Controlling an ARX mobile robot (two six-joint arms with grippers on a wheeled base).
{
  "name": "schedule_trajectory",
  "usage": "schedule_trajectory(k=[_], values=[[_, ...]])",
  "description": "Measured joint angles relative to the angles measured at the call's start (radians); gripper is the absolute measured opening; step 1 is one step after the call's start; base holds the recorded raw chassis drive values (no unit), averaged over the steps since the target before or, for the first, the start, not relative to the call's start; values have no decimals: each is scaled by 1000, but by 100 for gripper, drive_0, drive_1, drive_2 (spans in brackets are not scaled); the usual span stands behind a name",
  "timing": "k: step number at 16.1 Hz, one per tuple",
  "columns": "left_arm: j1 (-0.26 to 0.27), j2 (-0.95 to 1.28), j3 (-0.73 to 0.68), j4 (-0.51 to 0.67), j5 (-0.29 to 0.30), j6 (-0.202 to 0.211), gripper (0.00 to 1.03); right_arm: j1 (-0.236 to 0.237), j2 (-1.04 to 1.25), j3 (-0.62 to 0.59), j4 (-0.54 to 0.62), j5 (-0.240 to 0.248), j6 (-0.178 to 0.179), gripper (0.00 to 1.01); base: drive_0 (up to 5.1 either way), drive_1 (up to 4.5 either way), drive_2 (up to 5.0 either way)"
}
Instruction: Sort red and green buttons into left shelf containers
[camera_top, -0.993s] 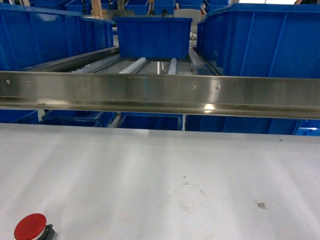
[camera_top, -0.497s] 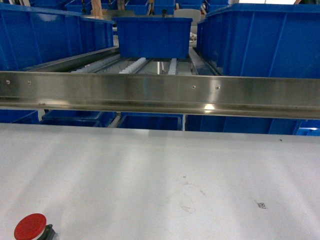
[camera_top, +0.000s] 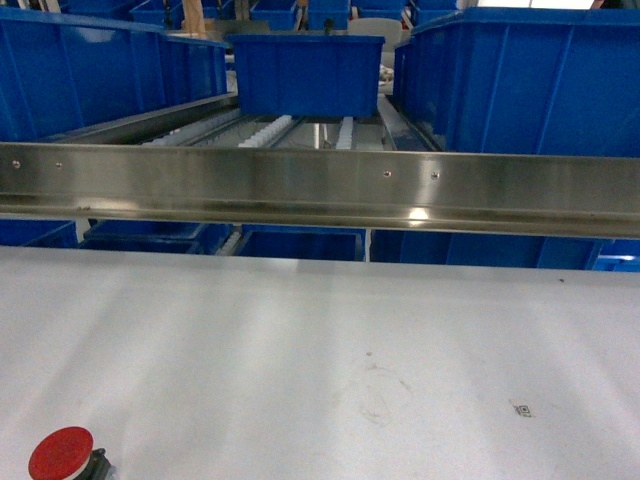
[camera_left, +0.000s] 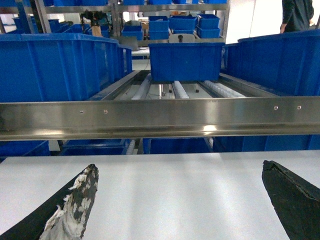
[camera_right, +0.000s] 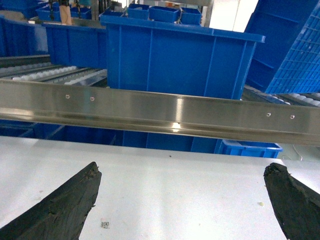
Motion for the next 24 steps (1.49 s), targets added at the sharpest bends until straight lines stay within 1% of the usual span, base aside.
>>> schedule_trajectory(k=[1,2,3,4,5,6,7,9,10,13,14,15,16,21,22,23,24], values=[[-16,108,0,100,-2,0,98,-39,116,0,97,-39,-11,98,0,0,0],[-50,287,3,224,-18,0,98,-76,285,1,224,-87,-34,98,0,0,0],[-84,439,12,311,-41,2,98,-90,447,3,336,-127,-67,98,0,0,0],[-121,612,43,386,-61,-1,98,-115,612,5,425,-150,-92,98,0,0,0],[-140,728,65,429,-88,-2,98,-136,774,32,455,-170,-122,98,0,0,0],[-150,859,89,470,-111,-14,98,-147,914,68,482,-169,-152,98,0,0,0],[-161,936,99,490,-135,-22,98,-153,995,99,465,-180,-175,98,0,0,0],[-166,1059,115,495,-158,-43,98,-163,1142,138,490,-189,-209,98,0,0,0],[-167,1101,116,500,-167,-51,98,-174,1197,157,461,-202,-224,98,0,0,0],[-164,1138,118,501,-175,-74,98,-180,1331,162,472,-204,-253,98,0,0,0],[-164,1138,121,502,-175,-79,98,-179,1338,169,461,-204,-254,98,0,0,0],[-164,1138,122,503,-174,-80,98,-155,1360,183,509,-171,-259,98,0,0,0],[-164,1138,122,503,-175,-81,98,-145,1346,183,509,-153,-261,98,0,0,0],[-164,1138,122,503,-175,-83,98,-145,1323,183,511,-147,-265,98,0,0,0],[-164,1138,122,502,-174,-83,98,-93,1329,164,531,-139,-267,98,0,0,0],[-165,1138,122,503,-175,-83,98,-74,1352,172,533,-109,-263,98,0,0,0],[-165,1138,122,503,-174,-83,98,-67,1440,200,565,-108,-266,98,0,0,0]])
